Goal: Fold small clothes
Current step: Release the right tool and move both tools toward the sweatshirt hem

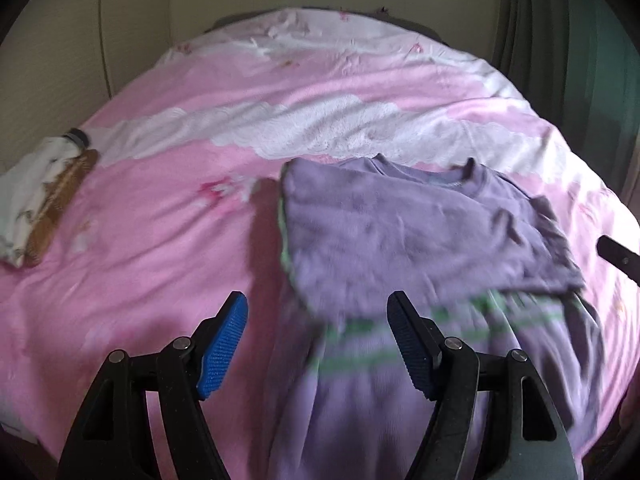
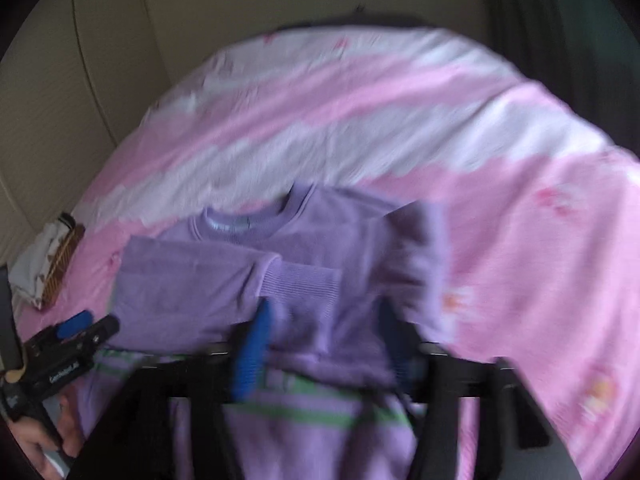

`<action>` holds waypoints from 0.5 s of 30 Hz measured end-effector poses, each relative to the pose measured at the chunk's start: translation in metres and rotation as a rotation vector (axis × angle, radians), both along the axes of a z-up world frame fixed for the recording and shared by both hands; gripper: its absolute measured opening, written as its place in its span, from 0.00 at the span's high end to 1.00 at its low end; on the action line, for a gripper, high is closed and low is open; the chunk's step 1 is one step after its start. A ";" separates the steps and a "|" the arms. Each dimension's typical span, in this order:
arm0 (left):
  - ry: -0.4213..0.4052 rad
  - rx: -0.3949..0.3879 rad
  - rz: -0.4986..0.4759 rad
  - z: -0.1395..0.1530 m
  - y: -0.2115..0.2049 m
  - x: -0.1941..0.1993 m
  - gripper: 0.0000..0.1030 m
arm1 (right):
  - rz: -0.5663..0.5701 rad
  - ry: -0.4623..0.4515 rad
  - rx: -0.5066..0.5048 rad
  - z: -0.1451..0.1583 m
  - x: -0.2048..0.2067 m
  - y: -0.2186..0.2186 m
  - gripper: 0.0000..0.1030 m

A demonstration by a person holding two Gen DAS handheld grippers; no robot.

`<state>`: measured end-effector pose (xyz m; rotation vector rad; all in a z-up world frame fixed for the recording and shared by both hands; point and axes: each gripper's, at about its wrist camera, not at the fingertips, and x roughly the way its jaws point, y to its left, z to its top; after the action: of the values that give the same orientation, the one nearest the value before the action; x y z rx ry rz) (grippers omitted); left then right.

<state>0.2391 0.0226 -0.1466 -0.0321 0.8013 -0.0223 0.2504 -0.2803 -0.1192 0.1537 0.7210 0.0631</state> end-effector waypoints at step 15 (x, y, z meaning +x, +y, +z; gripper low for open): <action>-0.082 0.002 0.161 -0.013 0.014 -0.158 0.30 | -0.151 -0.032 -0.025 -0.023 -0.162 -0.012 0.33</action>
<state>0.0810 0.0364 -0.1595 -0.0929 0.7152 0.1292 0.0886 -0.2921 -0.1421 0.1824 0.6762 -0.0870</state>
